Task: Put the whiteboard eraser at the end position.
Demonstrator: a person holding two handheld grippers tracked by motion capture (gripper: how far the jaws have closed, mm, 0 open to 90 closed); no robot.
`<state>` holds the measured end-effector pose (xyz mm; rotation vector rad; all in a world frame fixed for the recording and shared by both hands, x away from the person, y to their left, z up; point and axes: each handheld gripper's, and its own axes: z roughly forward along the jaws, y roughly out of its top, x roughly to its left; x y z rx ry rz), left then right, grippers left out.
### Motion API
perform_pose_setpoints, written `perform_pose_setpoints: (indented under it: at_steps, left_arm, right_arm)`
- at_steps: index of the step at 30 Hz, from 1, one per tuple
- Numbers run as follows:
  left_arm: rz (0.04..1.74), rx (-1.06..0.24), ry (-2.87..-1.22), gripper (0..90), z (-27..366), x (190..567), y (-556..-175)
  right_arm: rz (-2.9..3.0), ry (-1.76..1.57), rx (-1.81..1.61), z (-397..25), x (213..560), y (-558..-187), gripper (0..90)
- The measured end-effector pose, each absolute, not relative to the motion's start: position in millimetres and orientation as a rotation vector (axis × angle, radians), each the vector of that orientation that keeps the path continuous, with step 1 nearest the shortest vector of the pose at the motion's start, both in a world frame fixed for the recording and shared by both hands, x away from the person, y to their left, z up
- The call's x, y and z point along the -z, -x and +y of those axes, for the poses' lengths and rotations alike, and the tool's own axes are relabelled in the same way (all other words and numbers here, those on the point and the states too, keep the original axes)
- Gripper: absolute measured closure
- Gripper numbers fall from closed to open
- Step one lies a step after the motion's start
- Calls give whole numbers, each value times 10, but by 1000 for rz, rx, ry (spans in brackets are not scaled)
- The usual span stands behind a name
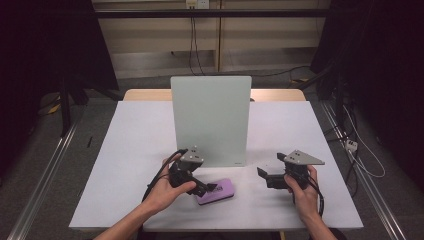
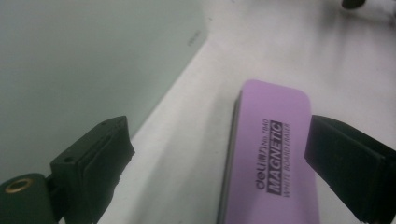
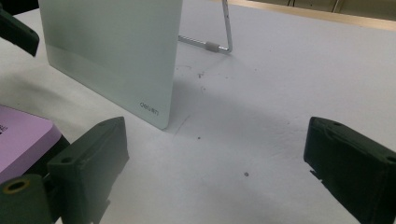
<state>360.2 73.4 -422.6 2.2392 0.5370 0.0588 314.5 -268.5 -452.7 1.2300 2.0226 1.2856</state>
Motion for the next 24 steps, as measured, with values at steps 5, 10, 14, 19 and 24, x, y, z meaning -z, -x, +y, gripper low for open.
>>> perform_pose_setpoints:
  at_steps: [5,10,14,19,24]
  left_arm:
    - [579,-108,-2193,69,943,4198,-3607]
    - [657,-173,-2145,64,1193,4166,-3634]
    - [690,-234,-2134,64,1377,4152,-3645]
    - [747,-280,-2084,62,1573,4182,-3625]
    - [831,-324,-2036,61,1744,4201,-3609]
  right_arm:
    - [2027,-1227,-1281,-2677,4534,-3142,64]
    - [2028,-1227,-1278,-2673,4535,-3132,63]
    - [2026,-1226,-1273,-2677,4536,-3123,64]
    - [2025,-1229,-1268,-2679,4534,-3104,63]
    - [2026,-1228,-1261,-2685,4538,-3093,63]
